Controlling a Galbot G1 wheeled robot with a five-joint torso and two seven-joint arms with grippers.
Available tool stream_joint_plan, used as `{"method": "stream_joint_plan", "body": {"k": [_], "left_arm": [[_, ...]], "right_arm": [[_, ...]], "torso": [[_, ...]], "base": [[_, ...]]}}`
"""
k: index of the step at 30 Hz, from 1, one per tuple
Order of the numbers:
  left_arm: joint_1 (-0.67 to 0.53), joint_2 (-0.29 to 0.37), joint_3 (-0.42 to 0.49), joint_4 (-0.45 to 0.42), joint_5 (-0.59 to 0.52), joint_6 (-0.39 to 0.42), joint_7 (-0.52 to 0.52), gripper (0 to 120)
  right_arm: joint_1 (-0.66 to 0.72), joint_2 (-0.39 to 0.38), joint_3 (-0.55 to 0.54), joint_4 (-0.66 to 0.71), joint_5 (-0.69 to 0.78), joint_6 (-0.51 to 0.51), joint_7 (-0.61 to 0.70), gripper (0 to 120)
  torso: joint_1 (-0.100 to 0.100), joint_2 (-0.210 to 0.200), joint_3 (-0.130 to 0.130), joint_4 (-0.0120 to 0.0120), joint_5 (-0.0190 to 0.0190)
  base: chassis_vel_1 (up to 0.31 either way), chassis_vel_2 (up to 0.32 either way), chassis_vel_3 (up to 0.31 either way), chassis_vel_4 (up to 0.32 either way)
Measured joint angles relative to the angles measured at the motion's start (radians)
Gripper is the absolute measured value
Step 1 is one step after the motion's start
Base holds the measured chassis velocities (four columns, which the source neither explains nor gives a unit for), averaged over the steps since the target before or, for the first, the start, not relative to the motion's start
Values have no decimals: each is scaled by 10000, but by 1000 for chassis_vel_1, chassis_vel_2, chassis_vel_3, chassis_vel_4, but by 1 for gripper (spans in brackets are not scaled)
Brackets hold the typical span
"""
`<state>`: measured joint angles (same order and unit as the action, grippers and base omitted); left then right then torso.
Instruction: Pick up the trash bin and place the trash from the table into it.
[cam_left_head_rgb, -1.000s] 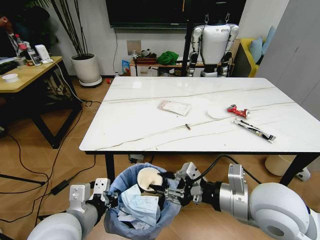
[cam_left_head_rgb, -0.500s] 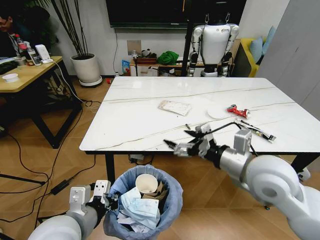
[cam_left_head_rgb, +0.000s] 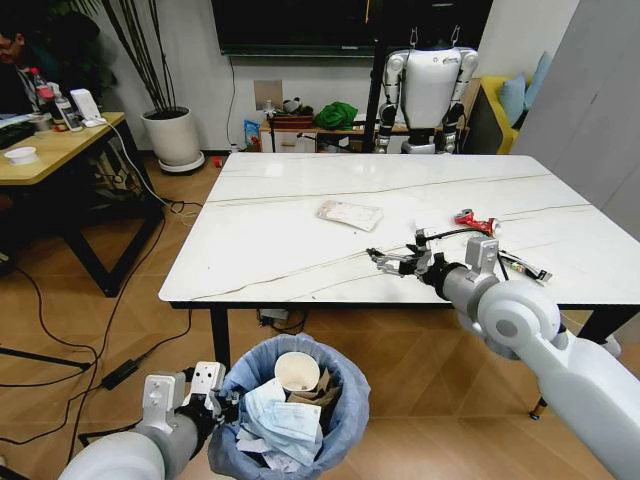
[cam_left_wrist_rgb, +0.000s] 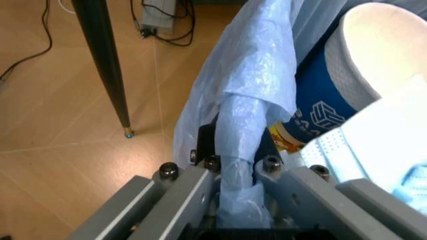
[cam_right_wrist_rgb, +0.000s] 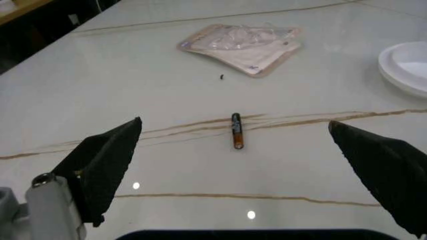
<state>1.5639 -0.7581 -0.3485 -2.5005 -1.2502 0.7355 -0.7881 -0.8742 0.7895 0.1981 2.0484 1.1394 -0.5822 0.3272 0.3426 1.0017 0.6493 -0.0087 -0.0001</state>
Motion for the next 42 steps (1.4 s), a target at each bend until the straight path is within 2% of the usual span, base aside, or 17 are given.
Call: {"method": "stream_joint_plan", "body": {"k": [6,10,23,25,30,37,42], "left_arm": [[-57,63,133,0,85,0,78,0],[-40,63,156,0,93,0,82,0],[-18,103,67,4,66,0,80,0],[-13,122,35,5,39,0,79,0],[-18,128,6,5,-28,0,76,0],[-36,146,-57,5,-153,0,57,0],[-61,158,-84,6,-165,0,63,0]], "right_arm": [[552,310,-411,-871,-208,-1,312,100],[1784,682,-1286,-1618,-376,-16,553,100],[2091,1084,-2011,-2133,-872,-43,615,97],[2147,1156,-2117,-2274,-959,-45,616,91],[2129,1167,-2227,-2322,-997,-49,616,88],[1941,1180,-2331,-2448,-1051,-54,605,69],[1916,1196,-2383,-2519,-1058,-53,604,68]], "torso": [[0,0,0,-1,2],[0,0,0,3,-1],[0,0,0,1,0],[0,-1,0,2,0],[0,0,0,2,-1],[0,-1,-1,1,0],[0,-1,0,1,0]], "base": [[0,0,0,0],[0,0,0,0],[0,0,0,0],[0,0,0,0],[0,0,0,0],[0,0,0,0],[0,0,0,0]]}}
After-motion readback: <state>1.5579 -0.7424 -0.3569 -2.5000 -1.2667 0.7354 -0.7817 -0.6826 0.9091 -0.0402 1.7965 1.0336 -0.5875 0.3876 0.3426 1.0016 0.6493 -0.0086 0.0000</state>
